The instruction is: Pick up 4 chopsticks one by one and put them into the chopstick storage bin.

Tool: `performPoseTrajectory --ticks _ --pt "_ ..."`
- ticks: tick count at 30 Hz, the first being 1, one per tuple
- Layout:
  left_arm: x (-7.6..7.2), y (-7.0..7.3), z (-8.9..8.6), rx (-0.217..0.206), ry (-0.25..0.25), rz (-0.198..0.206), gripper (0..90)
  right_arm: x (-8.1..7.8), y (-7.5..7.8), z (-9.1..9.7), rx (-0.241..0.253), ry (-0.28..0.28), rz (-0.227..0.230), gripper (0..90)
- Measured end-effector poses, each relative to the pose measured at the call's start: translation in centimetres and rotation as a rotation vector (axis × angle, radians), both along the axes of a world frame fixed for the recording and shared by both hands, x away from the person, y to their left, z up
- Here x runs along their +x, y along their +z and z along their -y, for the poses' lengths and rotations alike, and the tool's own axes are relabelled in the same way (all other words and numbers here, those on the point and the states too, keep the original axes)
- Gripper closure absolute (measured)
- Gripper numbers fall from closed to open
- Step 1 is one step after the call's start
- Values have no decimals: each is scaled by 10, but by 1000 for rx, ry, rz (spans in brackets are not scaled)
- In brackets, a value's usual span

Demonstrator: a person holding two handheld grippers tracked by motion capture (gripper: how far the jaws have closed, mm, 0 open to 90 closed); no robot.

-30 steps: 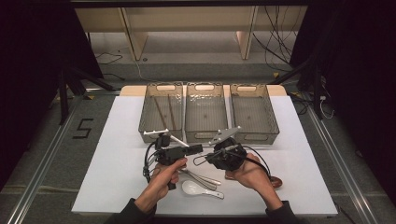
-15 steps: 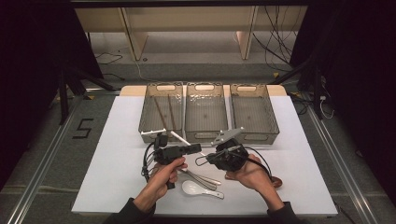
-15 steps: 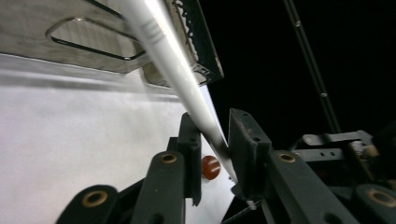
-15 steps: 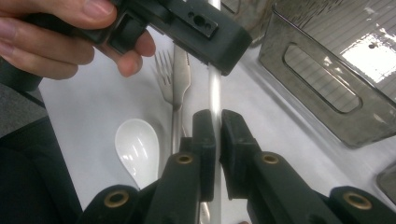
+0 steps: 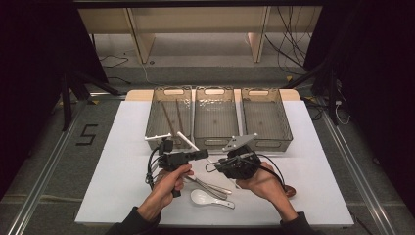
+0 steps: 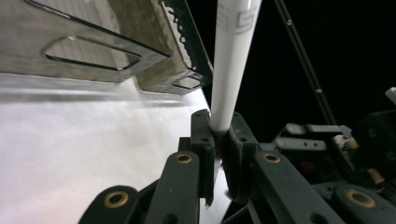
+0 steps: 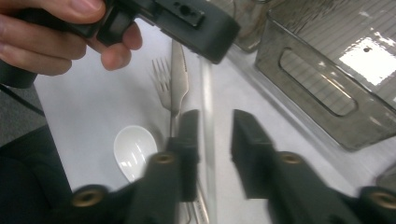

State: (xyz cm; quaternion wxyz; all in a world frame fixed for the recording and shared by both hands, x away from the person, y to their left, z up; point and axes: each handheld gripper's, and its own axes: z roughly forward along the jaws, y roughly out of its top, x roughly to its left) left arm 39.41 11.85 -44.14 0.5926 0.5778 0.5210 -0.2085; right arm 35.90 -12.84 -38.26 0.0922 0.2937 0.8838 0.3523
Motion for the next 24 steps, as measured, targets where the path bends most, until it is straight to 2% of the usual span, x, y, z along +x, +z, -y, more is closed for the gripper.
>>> performPoseTrajectory --ticks 6,10,17,24 --pt "7 12 -12 36 13 43 833 -1 -2 7 20 -9 -15 521" --pt "14 21 -26 57 42 63 833 -2 -4 12 28 -21 -13 440" --pt "31 38 -54 86 108 92 832 -3 -11 17 18 -47 -26 364" --pt "50 57 -77 118 148 114 832 -6 -14 21 15 -55 -26 333"
